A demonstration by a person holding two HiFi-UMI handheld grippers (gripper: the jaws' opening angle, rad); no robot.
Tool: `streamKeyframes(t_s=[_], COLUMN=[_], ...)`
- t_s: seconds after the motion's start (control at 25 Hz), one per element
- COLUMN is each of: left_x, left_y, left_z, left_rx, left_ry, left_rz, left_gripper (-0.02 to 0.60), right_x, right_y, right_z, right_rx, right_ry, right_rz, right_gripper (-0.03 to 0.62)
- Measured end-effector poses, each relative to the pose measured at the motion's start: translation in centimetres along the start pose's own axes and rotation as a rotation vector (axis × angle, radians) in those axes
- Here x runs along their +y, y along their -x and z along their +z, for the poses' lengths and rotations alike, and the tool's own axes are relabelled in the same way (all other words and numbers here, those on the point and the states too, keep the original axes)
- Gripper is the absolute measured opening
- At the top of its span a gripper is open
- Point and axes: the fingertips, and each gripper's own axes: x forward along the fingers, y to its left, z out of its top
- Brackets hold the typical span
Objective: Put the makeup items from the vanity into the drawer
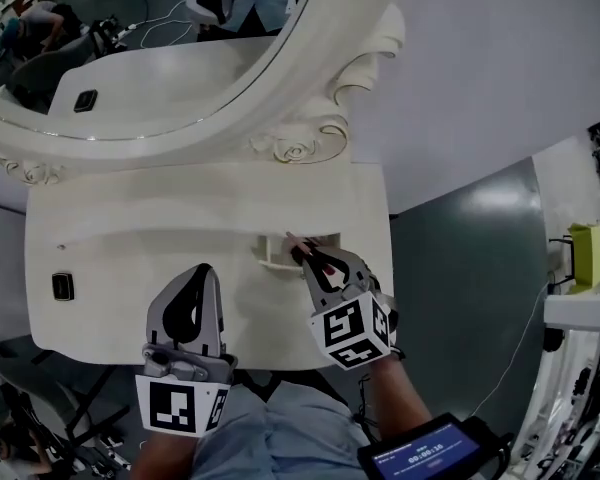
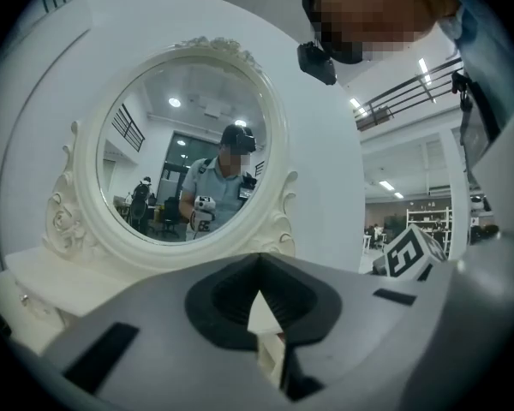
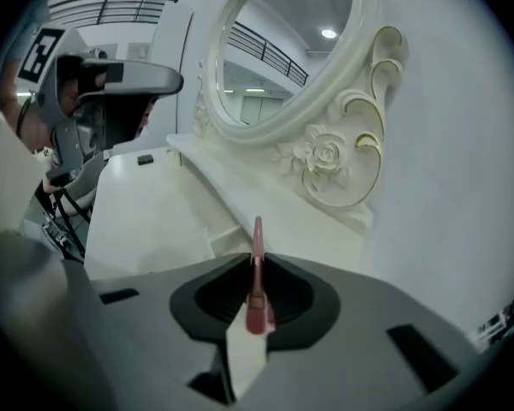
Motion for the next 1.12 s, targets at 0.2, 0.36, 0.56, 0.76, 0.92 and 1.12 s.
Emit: streamKeyframes(t_s=[0.2, 0.36, 0.56, 0.76, 0.92, 1.12], left_x=[-0.6, -0.1, 0.6, 1.0, 0.9, 0.3], left_y=[-1.3, -1.9, -2.7, -3.2, -3.7, -3.7], left_z=[-1.0, -1.6, -1.9, -2.0, -2.1, -1.6], left_rx=[0.029, 0.047, 0.061, 0.06, 0.058, 0.046], left_ry=[0.006, 0.009, 0.011, 0.014, 0.014, 0.002], left_rz=[0.013, 0.04, 0.063, 0.076, 0.074, 0.074], left_gripper=[-0.002, -0.002, -0.002, -0.002, -0.002, -0.002], right_x=[-0.5, -0.2, 0.5, 0.0, -0.7, -1.5], right_y=[-0.9, -1.9, -2.5, -3.0, -2.8, -2.2], right_z=[-2.3, -2.2, -1.9, -1.8, -1.2, -0.3], right_rx=[0.058, 0.058, 0.08, 0.066, 0.027, -0.022], right_ry=[0.026, 0.056, 0.145, 0.161, 0.114, 0.075], right_rz=[0.042, 0.098, 0.202, 0.209, 0.194, 0.162], right_gripper=[0.046, 0.046, 0.045, 0.059, 0.106, 0.106])
